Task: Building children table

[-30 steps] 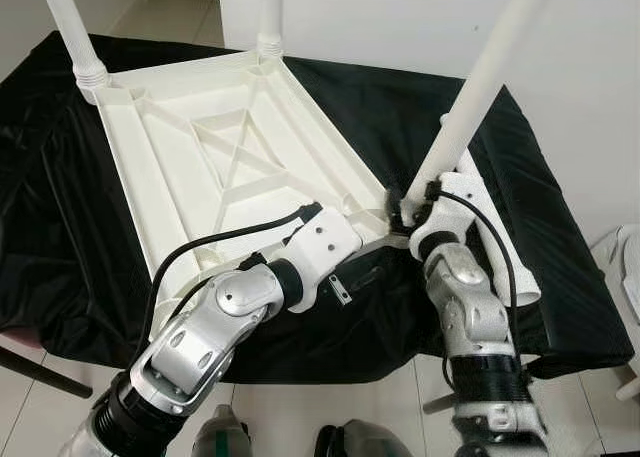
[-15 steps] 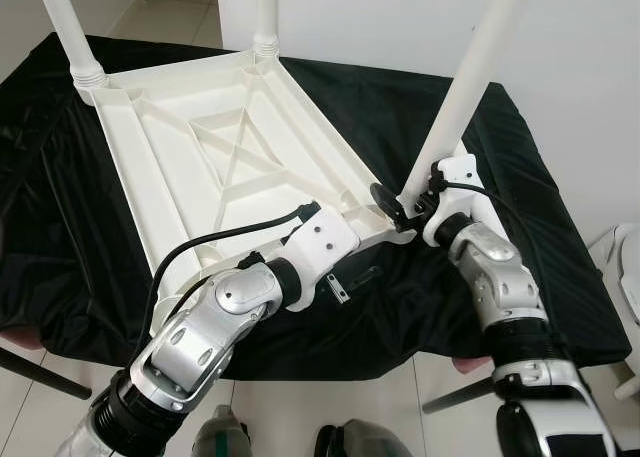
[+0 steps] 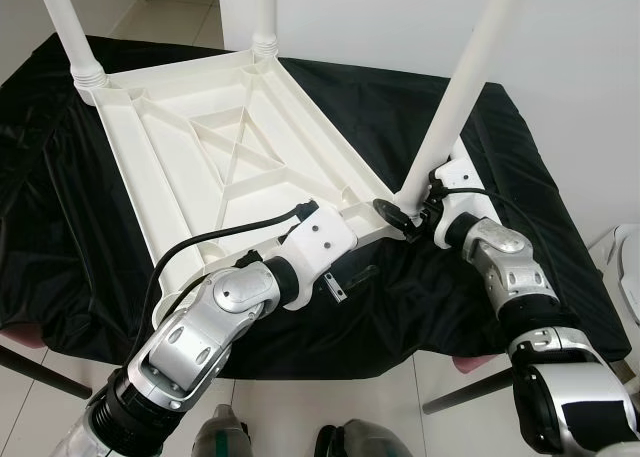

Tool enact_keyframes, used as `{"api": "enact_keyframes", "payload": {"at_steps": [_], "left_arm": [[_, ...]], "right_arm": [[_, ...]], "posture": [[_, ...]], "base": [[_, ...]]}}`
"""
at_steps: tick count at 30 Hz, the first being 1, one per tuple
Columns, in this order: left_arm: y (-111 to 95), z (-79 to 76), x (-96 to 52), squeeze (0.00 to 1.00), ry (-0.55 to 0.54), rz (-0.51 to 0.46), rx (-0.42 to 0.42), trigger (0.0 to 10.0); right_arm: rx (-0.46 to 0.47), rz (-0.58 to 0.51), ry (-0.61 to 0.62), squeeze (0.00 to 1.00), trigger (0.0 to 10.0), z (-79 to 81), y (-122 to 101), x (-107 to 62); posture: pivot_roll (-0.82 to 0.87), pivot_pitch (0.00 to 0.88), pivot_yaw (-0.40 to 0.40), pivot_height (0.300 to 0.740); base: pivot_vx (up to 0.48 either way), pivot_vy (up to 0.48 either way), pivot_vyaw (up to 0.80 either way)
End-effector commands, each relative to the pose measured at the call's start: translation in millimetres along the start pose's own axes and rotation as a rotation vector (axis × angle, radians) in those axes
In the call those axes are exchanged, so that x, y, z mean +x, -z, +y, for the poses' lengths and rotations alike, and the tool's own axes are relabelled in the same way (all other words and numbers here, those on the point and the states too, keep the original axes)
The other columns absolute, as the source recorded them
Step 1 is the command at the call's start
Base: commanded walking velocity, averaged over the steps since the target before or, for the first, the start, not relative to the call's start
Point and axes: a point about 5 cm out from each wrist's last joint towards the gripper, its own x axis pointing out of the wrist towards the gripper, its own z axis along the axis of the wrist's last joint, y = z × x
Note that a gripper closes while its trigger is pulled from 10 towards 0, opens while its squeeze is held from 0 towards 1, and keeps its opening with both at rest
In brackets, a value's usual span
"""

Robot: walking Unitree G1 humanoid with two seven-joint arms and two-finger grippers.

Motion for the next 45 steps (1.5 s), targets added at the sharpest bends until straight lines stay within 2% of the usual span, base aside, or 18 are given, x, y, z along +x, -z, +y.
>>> {"api": "enact_keyframes", "payload": {"at_steps": [1, 2, 3, 15, 16, 18, 21, 30, 32, 33, 34, 35, 38, 40, 45], "left_arm": [[-2, -1.4, -0.5, 0.00, 0.051, -0.001, 0.004, 10.0], [-2, -1.4, -0.5, 0.00, 0.051, -0.001, 0.004, 10.0], [-2, -1.4, -0.3, 0.00, 0.052, -0.001, 0.003, 10.0], [-2, -3.2, 0.8, 0.00, 0.059, -0.003, 0.000, 10.0], [-2, -3.9, 1.1, 0.00, 0.060, -0.003, -0.002, 10.0], [-2, -4.5, 1.2, 0.00, 0.061, -0.004, -0.004, 10.0], [-1, -5.8, 0.8, 0.00, 0.060, -0.002, -0.010, 10.0], [-1, -6.1, 0.6, 0.00, 0.060, -0.002, -0.011, 10.0], [-1, -7.6, 0.9, 0.00, 0.065, -0.002, -0.017, 10.0], [-1, -7.6, 0.9, 0.00, 0.065, -0.002, -0.017, 10.0], [0, -8.9, 1.2, 0.00, 0.071, -0.003, -0.019, 10.0], [0, -9.5, 1.2, 0.00, 0.072, -0.004, -0.019, 10.0], [0, -9.8, 1.2, 0.00, 0.073, -0.004, -0.020, 10.0], [0, -10.8, 1.2, 0.00, 0.075, -0.003, -0.020, 10.0], [0, -11.8, 1.1, 0.00, 0.078, -0.003, -0.021, 10.0]], "right_arm": [[-0.022, 0.007, -0.027, 0.00, 1.6, 0.7, 0, 3.5], [-0.022, 0.007, -0.027, 0.00, 1.6, 0.7, 0, 3.5], [-0.023, 0.004, -0.029, 0.00, 0.0, 0.3, 0, 3.5], [-0.035, -0.015, -0.049, 0.00, 0.0, 0.1, 3, 0.7], [-0.017, -0.007, -0.031, 0.00, 10.0, 2.5, 6, 1.0], [0.008, -0.006, -0.013, 0.00, 10.0, 6.1, 8, 2.0], [0.047, -0.016, 0.083, 0.00, 10.0, 12.8, 10, 5.2], [0.055, -0.025, 0.113, 0.00, 10.0, 13.4, 10, 6.0], [0.170, -0.107, 0.412, 0.00, 10.0, 22.2, -3, 7.8], [0.170, -0.107, 0.412, 0.00, 10.0, 22.2, -3, 7.8], [0.218, -0.121, 0.602, 0.00, 10.0, 26.7, -7, 0.9], [0.220, -0.128, 0.654, 0.00, 10.0, 28.4, -9, -3.1], [0.226, -0.124, 0.692, 0.00, 10.0, 31.1, -9, -6.2], [0.235, -0.126, 0.744, 0.00, 10.0, 38.3, -11, -12.0], [0.248, -0.117, 0.777, 0.00, 10.0, 47.2, -12, -17.1]], "posture": [[0.06, 0.022, -0.065, 0.740], [0.06, 0.022, -0.065, 0.740], [0.05, 0.024, -0.064, 0.740], [0.05, 0.027, -0.065, 0.740], [0.04, 0.031, -0.070, 0.740], [0.04, 0.031, -0.071, 0.740], [0.04, 0.036, -0.076, 0.740], [0.04, 0.036, -0.076, 0.740], [0.04, 0.034, -0.082, 0.740], [0.04, 0.034, -0.082, 0.740], [0.04, 0.034, -0.084, 0.740], [0.04, 0.031, -0.087, 0.740], [0.04, 0.031, -0.087, 0.740], [0.04, 0.029, -0.090, 0.740], [0.04, 0.025, -0.092, 0.740]], "base": [[0.000, 0.000, 0.00], [0.000, 0.000, 0.00], [0.000, 0.000, 0.00], [0.000, 0.000, 0.00], [0.000, 0.000, 0.00], [0.000, 0.000, 0.00], [0.000, 0.000, 0.00], [0.000, 0.000, 0.00], [0.000, 0.000, 0.00], [0.000, 0.000, 0.00], [0.000, 0.000, 0.00], [0.000, 0.000, 0.00], [0.000, 0.000, 0.00], [0.000, 0.000, 0.00], [0.000, 0.000, 0.00]]}}
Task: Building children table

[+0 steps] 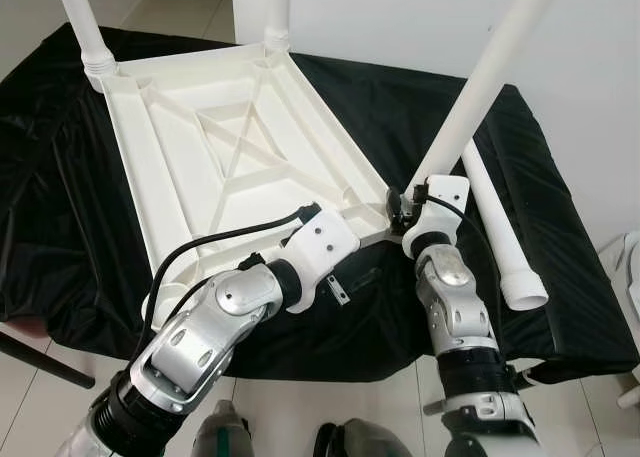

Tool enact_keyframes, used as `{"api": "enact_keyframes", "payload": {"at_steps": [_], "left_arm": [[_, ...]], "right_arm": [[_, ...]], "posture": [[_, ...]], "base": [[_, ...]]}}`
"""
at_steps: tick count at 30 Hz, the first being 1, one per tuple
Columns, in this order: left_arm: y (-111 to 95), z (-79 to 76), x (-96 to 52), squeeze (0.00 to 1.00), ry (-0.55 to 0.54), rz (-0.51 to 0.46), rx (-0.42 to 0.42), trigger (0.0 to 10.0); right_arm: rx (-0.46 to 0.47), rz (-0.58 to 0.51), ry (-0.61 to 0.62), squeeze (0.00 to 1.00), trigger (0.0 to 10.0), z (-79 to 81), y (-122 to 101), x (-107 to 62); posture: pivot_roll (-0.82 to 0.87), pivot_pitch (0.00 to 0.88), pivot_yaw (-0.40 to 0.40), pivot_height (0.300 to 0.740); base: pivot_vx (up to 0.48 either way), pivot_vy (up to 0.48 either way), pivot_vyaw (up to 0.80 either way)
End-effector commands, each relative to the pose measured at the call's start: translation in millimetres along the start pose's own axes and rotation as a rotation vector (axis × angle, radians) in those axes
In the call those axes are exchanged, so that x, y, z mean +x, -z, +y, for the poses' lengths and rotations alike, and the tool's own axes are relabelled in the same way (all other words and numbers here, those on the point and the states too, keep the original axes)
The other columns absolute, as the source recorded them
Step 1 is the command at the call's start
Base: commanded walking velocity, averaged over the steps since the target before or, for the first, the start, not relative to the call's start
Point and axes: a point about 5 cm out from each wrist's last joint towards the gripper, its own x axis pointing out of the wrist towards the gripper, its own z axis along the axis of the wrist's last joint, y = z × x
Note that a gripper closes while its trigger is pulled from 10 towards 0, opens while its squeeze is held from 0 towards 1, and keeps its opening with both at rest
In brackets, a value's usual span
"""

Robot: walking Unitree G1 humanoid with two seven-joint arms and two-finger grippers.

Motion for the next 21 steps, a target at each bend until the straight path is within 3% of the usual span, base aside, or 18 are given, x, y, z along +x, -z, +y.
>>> {"api": "enact_keyframes", "payload": {"at_steps": [1, 10, 11, 18, 20, 21], "left_arm": [[1, -7.0, 0.0, 0.00, 0.061, 0.003, -0.010, 10.0], [1, -5.7, -0.2, 0.00, 0.061, 0.005, -0.007, 10.0], [1, -5.6, -0.3, 0.00, 0.060, 0.005, -0.008, 10.0], [1, -4.9, -0.1, 0.00, 0.058, 0.006, -0.008, 10.0], [0, -4.6, 0.0, 0.00, 0.058, 0.005, -0.008, 10.0], [0, -4.6, 0.0, 0.00, 0.058, 0.005, -0.008, 10.0]], "right_arm": [[0.017, -0.029, 0.073, 0.00, 10.0, -7.9, -10, -3.4], [0.005, 0.005, 0.073, 0.00, 10.0, -4.4, -13, -9.4], [0.012, 0.005, 0.058, 1.00, 10.0, -4.5, -12, -10.1], [0.049, 0.003, -0.053, 1.00, 10.0, -4.8, -11, -7.0], [0.070, 0.002, -0.192, 1.00, 10.0, 2.8, -14, -2.9], [0.070, 0.002, -0.192, 1.00, 10.0, 2.8, -14, -2.9]], "posture": [[0.04, 0.023, -0.093, 0.740], [0.04, 0.012, -0.091, 0.740], [0.04, 0.012, -0.091, 0.740], [0.04, 0.011, -0.092, 0.740], [0.04, 0.015, -0.089, 0.740], [0.04, 0.015, -0.089, 0.740]], "base": [[0.000, 0.000, 0.00], [0.000, 0.000, 0.00], [0.000, 0.000, 0.00], [0.000, 0.000, 0.00], [0.000, 0.000, 0.00], [0.000, 0.000, 0.00]]}}
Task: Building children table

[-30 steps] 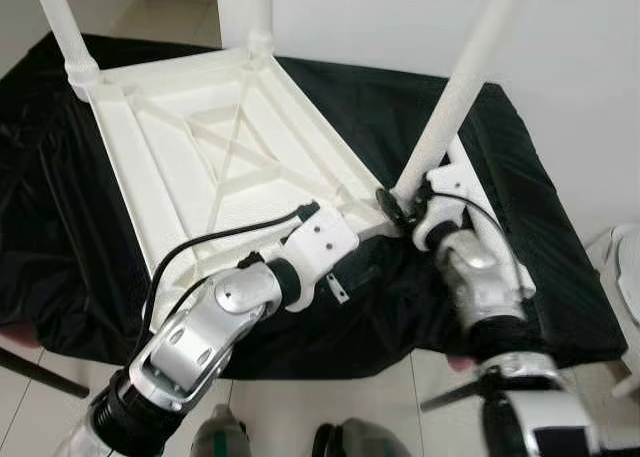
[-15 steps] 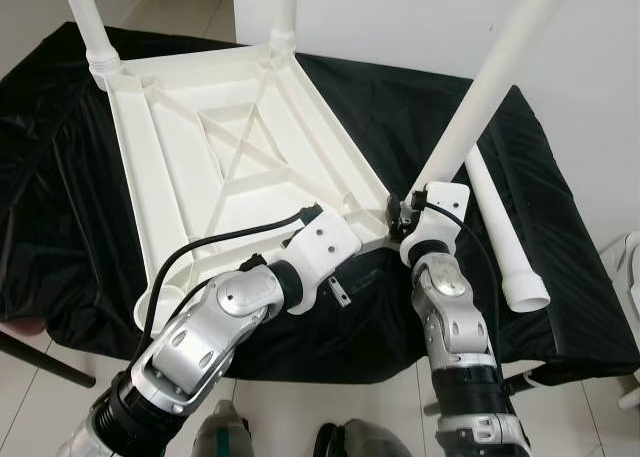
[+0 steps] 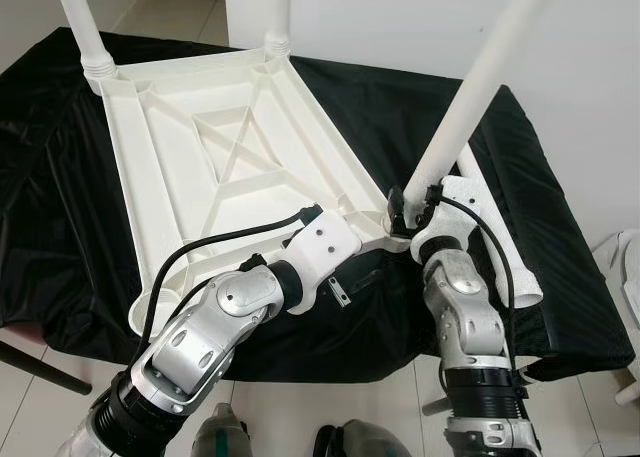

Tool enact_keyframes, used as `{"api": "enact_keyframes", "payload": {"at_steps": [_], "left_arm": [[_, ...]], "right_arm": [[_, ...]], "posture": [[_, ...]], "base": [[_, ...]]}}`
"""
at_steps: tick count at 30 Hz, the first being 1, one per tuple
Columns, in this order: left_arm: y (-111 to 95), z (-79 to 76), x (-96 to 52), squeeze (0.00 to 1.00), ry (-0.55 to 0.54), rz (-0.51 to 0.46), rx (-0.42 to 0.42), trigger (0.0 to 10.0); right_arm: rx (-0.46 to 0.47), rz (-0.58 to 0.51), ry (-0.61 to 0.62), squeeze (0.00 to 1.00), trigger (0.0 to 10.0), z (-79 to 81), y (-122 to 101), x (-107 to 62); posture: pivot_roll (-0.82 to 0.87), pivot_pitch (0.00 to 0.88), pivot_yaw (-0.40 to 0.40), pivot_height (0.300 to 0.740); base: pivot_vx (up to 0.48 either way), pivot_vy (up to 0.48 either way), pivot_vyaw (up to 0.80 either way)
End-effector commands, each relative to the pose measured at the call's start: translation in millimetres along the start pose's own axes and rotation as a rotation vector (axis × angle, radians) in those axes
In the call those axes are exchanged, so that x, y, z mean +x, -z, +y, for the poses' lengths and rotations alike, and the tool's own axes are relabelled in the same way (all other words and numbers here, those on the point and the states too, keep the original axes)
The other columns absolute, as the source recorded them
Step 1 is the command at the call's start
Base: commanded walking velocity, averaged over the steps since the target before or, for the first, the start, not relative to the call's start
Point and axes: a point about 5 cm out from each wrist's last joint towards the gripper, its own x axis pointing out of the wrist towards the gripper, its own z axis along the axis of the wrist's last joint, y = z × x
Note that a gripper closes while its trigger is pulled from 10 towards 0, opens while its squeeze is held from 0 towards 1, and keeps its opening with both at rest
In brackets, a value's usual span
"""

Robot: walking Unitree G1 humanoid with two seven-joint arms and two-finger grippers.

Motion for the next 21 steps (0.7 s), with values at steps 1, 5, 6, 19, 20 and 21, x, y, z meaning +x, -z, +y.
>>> {"api": "enact_keyframes", "payload": {"at_steps": [1, 5, 6, 19, 20, 21], "left_arm": [[0, -4.5, 0.1, 0.00, 0.058, 0.004, -0.009, 10.0], [0, -3.5, 0.7, 0.00, 0.056, 0.004, -0.008, 10.0], [0, -2.6, 0.8, 0.00, 0.052, 0.004, -0.006, 10.0], [0, 0.8, 0.0, 0.00, 0.038, 0.006, 0.005, 10.0], [0, 0.8, 0.0, 0.00, 0.038, 0.006, 0.005, 10.0], [0, 1.0, 0.0, 0.00, 0.038, 0.007, 0.006, 10.0]], "right_arm": [[0.020, -0.001, -0.111, 1.00, 10.0, 6.4, -2, 4.2], [0.001, 0.007, -0.203, 1.00, 10.0, 4.5, -2, 8.6], [-0.026, 0.004, -0.240, 1.00, 10.0, 0.8, -2, 12.0], [-0.142, 0.062, -0.468, 0.00, 10.0, -28.3, 6, 31.2], [-0.142, 0.062, -0.468, 0.00, 10.0, -28.3, 6, 31.2], [-0.141, 0.072, -0.506, 0.00, 10.0, -29.6, 8, 30.8]], "posture": [[0.04, 0.015, -0.089, 0.740], [0.04, 0.019, -0.089, 0.740], [0.04, 0.019, -0.088, 0.740], [0.05, 0.023, -0.085, 0.740], [0.05, 0.023, -0.085, 0.740], [0.05, 0.024, -0.083, 0.740]], "base": [[0.000, 0.000, 0.00], [0.000, 0.000, 0.00], [0.000, 0.000, 0.00], [0.000, 0.000, 0.00], [0.000, 0.000, 0.00], [0.000, 0.000, 0.00]]}}
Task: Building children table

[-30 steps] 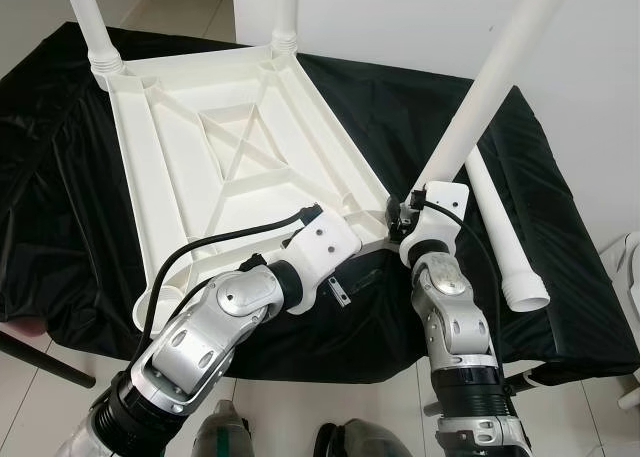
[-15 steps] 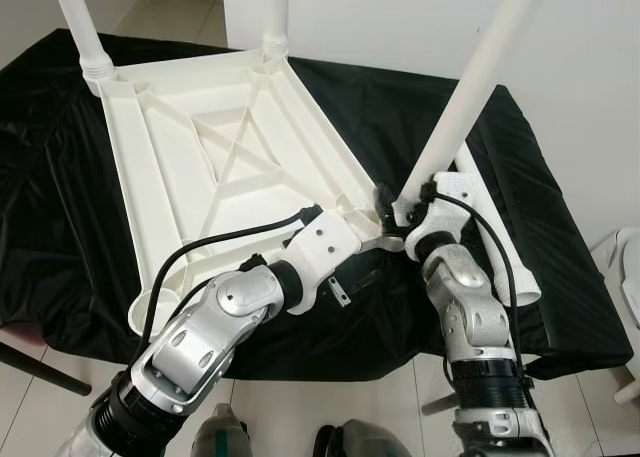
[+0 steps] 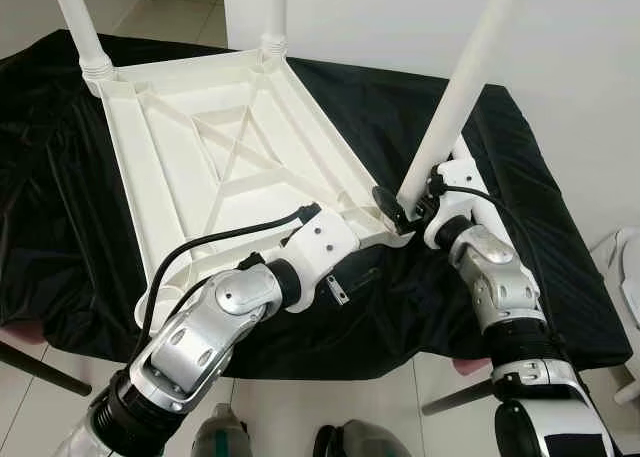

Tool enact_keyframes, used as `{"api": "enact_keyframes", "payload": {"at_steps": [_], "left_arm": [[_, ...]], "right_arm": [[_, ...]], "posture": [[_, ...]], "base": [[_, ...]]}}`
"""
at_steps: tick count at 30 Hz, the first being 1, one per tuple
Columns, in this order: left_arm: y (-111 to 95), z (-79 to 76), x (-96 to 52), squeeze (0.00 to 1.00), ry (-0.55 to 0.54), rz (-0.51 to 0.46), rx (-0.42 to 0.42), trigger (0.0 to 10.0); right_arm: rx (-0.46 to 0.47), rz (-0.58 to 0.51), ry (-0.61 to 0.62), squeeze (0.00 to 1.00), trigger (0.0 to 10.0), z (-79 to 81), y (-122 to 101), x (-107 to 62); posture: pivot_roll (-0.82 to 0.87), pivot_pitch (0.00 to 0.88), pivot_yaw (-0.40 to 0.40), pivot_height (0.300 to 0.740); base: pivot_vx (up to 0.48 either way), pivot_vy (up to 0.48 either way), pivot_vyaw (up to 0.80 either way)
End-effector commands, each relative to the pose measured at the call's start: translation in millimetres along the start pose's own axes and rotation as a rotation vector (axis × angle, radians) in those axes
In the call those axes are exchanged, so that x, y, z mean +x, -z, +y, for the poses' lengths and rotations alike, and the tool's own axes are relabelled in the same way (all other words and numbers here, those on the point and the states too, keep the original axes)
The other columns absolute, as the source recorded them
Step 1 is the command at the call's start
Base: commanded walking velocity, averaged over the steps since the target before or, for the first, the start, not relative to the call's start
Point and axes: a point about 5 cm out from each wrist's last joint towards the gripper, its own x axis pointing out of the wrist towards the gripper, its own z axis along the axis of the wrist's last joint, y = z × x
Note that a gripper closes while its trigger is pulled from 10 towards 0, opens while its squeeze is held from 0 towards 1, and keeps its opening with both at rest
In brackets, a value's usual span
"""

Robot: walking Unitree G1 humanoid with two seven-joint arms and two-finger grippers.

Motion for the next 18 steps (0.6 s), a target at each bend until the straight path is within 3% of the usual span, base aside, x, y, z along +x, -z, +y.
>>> {"api": "enact_keyframes", "payload": {"at_steps": [1, 4, 5, 8, 9, 10, 13, 15, 16, 18], "left_arm": [[-1, -1.8, 0.4, 0.00, 0.047, 0.004, 0.005, 10.0], [-1, -1.8, -0.2, 0.00, 0.048, 0.006, 0.007, 10.0], [-1, -1.7, -0.4, 0.00, 0.048, 0.006, 0.007, 10.0], [-1, -1.6, -0.6, 0.00, 0.048, 0.007, 0.008, 10.0], [-1, -1.5, -0.7, 0.00, 0.049, 0.007, 0.009, 10.0], [-1, -1.5, -0.8, 0.00, 0.050, 0.007, 0.010, 10.0], [-1, -1.5, -0.8, 0.00, 0.053, 0.007, 0.010, 10.0], [-1, -1.6, -0.7, 0.00, 0.054, 0.007, 0.010, 10.0], [-1, -1.7, -0.7, 0.00, 0.054, 0.007, 0.011, 10.0], [-1, -2.1, -0.7, 0.00, 0.056, 0.006, 0.010, 10.0]], "right_arm": [[0.013, 0.019, -0.087, 0.00, 10.0, -1.4, 4, -0.1], [0.016, 0.033, -0.142, 0.00, 10.0, -3.9, 9, -1.4], [0.022, 0.038, -0.159, 0.00, 8.2, -5.0, 10, -1.7], [0.021, 0.040, -0.169, 0.00, 8.1, -5.9, 11, -1.6], [0.019, 0.038, -0.174, 0.00, 4.7, -7.3, 11, -0.9], [0.016, 0.033, -0.172, 0.00, 3.1, -8.9, 10, -0.3], [-0.002, 0.019, -0.167, 0.00, 2.0, -13.0, 7, 1.4], [-0.003, 0.016, -0.168, 0.00, 2.0, -13.9, 6, 1.6], [-0.012, 0.011, -0.169, 0.00, 0.3, -15.3, 5, 1.7], [-0.020, 0.005, -0.174, 0.00, 0.0, -17.4, 4, 1.7]], "posture": [[0.05, 0.024, -0.083, 0.740], [0.05, 0.026, -0.081, 0.740], [0.05, 0.026, -0.081, 0.740], [0.06, 0.026, -0.078, 0.740], [0.06, 0.026, -0.078, 0.740], [0.06, 0.026, -0.078, 0.740], [0.05, 0.024, -0.075, 0.740], [0.05, 0.024, -0.075, 0.740], [0.05, 0.025, -0.074, 0.740], [0.05, 0.026, -0.075, 0.740]], "base": [[0.000, 0.000, 0.00], [0.000, 0.000, 0.00], [0.000, 0.000, 0.00], [0.000, 0.000, 0.00], [0.000, 0.000, 0.00], [0.000, 0.000, 0.00], [0.000, 0.000, 0.00], [0.000, 0.000, 0.00], [0.000, 0.000, 0.00], [0.000, 0.000, 0.00]]}}
